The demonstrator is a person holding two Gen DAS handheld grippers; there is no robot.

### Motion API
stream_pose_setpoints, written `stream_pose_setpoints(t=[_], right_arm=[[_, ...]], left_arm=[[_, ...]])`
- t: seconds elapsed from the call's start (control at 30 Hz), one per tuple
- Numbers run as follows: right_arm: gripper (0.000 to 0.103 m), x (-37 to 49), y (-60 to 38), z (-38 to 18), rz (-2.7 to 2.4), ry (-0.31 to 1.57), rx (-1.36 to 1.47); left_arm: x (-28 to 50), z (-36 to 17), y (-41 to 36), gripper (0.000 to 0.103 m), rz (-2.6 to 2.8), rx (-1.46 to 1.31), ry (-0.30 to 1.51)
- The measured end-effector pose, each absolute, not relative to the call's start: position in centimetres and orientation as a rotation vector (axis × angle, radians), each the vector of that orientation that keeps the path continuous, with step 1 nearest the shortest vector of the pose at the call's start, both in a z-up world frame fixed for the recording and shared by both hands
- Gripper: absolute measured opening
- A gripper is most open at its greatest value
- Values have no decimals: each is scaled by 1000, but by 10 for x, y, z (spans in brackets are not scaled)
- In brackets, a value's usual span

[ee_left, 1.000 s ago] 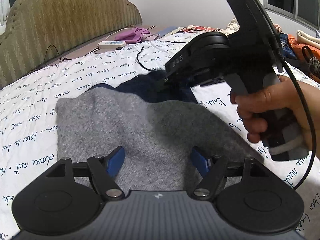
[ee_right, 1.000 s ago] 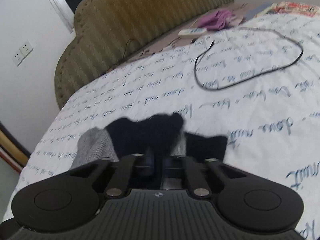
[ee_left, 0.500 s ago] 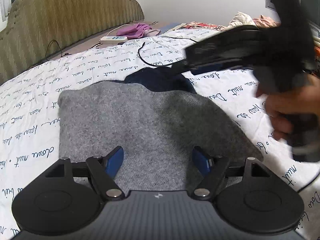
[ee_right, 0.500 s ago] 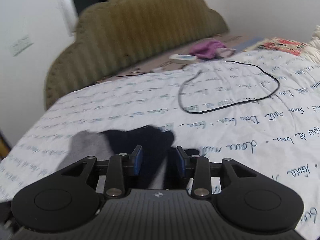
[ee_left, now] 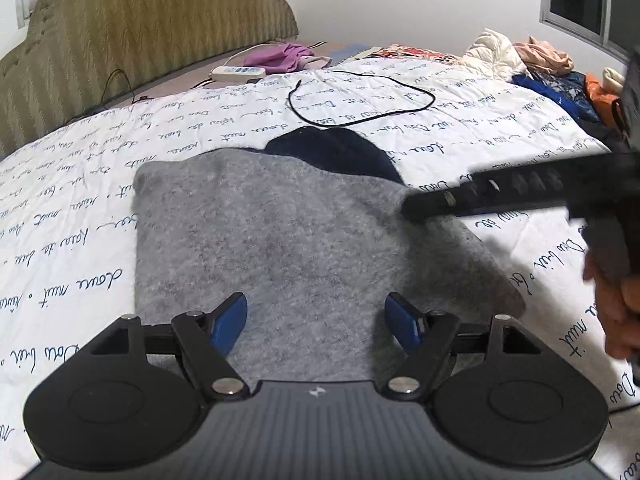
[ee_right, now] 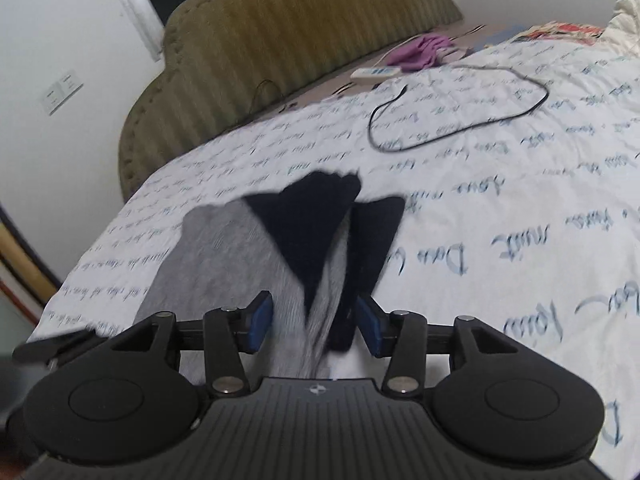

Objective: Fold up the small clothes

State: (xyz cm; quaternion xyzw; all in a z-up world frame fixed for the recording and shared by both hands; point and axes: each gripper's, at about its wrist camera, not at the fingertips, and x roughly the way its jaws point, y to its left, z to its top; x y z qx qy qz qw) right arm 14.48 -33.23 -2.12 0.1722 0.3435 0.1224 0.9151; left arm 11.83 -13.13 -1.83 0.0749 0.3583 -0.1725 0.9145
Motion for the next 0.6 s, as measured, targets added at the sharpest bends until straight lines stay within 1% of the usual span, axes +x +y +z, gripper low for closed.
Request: stream_pose_setpoints(t=[0.13, 0.17, 0.37, 0.47, 0.6], right_arm=[[56, 144, -328, -39, 219, 767, 305], [58, 141, -329, -40, 214, 760, 312], [61, 131, -335, -36, 226, 738, 371], [65, 130, -337, -38, 239, 748, 394], [71, 133, -341, -40, 260, 753, 445]], left_arm=[[115, -18, -129, 76, -353, 138, 743], [114, -18, -128, 76, -354, 138, 740], [109, -15, -121, 76, -351, 136, 735], [108, -10, -114, 76, -357, 130, 728], [110, 5, -92, 76, -327, 114, 670]])
